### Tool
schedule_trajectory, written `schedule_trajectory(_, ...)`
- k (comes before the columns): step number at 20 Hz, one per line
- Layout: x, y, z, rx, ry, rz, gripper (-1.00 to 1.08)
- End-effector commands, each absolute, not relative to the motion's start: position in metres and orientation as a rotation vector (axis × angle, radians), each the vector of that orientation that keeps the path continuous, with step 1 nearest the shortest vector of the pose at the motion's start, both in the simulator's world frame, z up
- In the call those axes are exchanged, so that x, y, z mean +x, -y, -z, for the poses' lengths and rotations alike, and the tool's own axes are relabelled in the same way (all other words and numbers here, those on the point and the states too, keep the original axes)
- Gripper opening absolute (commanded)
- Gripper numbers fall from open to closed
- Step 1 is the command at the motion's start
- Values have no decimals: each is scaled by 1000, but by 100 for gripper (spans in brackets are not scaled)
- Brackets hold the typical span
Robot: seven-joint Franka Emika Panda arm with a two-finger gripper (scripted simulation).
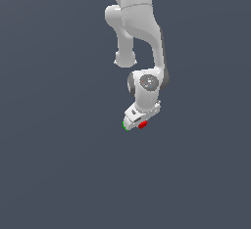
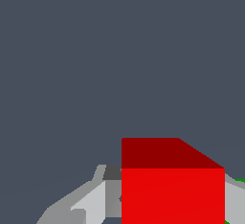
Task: Stack the red cube on top of the green cube.
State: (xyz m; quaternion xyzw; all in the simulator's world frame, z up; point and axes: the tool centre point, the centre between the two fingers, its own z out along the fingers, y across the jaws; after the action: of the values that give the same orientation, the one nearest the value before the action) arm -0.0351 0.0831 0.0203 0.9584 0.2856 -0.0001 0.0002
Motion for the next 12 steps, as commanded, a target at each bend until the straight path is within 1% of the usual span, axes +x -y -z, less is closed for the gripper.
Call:
schedule_trajectory(1, -35, -83, -21, 3010, -897, 0, -100)
schedule_trajectory(7, -36, -83, -35, 3010, -897, 0, -100)
schedule_trajectory(12, -36, -83, -64, 3010, -898, 0, -100)
